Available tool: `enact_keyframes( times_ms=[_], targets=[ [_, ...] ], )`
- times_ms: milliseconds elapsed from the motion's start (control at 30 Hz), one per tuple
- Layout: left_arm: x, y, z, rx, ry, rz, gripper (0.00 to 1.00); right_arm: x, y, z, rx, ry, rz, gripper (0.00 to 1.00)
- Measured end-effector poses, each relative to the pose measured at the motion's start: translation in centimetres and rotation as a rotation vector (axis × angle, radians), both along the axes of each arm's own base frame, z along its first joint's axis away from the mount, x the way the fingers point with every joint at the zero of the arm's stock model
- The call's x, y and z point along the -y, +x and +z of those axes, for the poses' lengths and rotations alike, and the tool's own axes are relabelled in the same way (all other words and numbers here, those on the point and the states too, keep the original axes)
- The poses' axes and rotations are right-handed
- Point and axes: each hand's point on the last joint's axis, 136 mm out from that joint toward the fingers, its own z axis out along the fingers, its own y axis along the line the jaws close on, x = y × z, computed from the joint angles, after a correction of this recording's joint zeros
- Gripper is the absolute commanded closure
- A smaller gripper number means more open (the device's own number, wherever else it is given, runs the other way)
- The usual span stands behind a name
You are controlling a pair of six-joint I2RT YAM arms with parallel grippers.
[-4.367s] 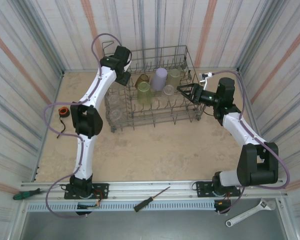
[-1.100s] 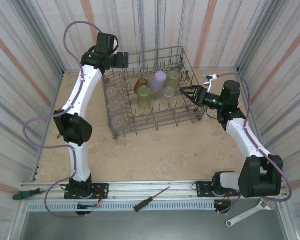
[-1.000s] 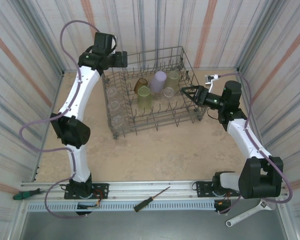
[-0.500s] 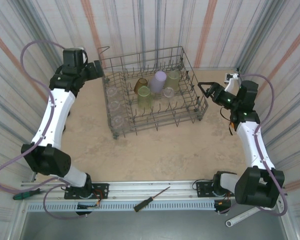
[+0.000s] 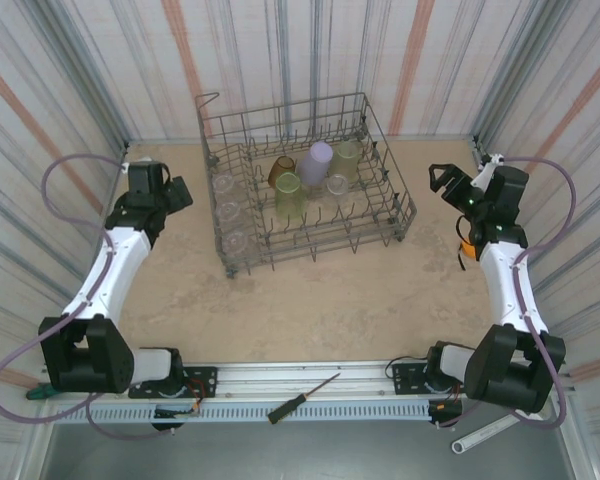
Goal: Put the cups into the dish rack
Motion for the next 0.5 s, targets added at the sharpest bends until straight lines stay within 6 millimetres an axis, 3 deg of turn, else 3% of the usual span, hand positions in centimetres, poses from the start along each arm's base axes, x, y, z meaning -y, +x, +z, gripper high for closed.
enact_keyframes(
  times_ms=[333, 500],
  targets=[
    [-0.4, -1.7, -5.9, 0.018, 0.066, -0.022, 0.01, 4.4, -1.6, -7.0, -0.121, -0.148, -0.25, 0.01],
    [-0.4, -2.5, -7.8, 0.035, 0.101, -0.053, 0.01, 2.9, -2.6, -10.2, -0.147, -0.281, -0.233, 0.01]
  ],
)
